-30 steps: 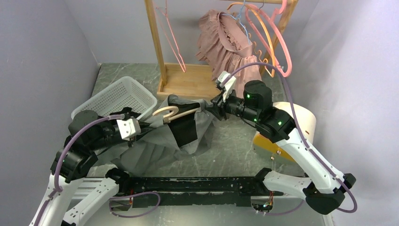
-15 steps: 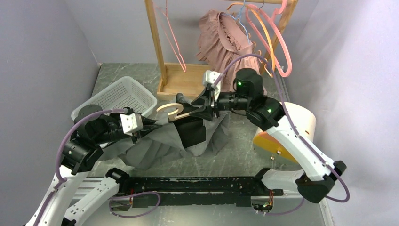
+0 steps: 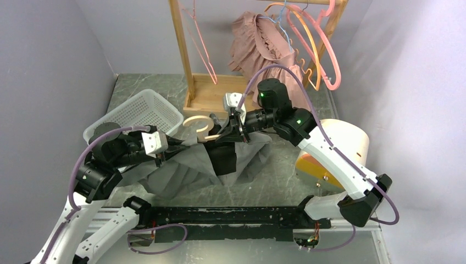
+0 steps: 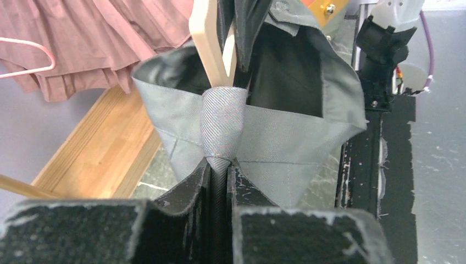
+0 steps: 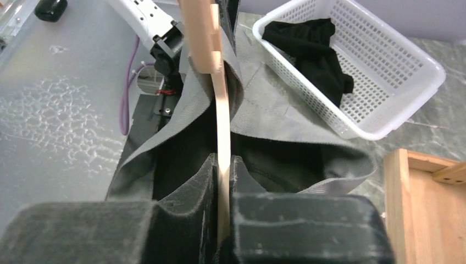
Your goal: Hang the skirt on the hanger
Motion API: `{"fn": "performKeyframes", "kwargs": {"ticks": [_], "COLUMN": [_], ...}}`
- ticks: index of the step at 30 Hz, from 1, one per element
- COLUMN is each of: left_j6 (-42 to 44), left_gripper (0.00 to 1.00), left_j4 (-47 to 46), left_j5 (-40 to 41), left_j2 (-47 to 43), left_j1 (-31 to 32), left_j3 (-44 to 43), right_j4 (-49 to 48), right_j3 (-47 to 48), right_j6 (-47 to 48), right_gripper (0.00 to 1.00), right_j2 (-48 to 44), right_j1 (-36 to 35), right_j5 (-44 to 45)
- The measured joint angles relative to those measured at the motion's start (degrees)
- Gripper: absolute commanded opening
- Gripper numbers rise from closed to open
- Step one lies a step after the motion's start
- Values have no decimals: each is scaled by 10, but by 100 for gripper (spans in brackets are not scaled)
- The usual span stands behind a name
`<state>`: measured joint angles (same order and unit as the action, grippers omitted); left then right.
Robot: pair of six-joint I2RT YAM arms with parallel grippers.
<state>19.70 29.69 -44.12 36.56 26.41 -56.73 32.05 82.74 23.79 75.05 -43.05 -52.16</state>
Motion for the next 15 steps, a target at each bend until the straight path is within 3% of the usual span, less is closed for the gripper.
{"fn": "performKeyframes", "kwargs": {"ticks": [5,10,15], "left_j6": [-15,-12,0], "left_gripper": [18,12,17], "left_j4": [-3,31,50], "left_j5": [35,79,110], "left_j2": [-6,0,-11], "left_j1": [3,11,18], "left_j3": [3,-16,-37], "right_j4": [2,-13,-12], "right_j3": [-4,-39,-49], "right_j6": [6,-1,-9], "right_gripper": [0,0,0], "right_j2": [-6,-55,-109], "right_j1": [-2,-5,-7], "right_j5": [2,53,101]}}
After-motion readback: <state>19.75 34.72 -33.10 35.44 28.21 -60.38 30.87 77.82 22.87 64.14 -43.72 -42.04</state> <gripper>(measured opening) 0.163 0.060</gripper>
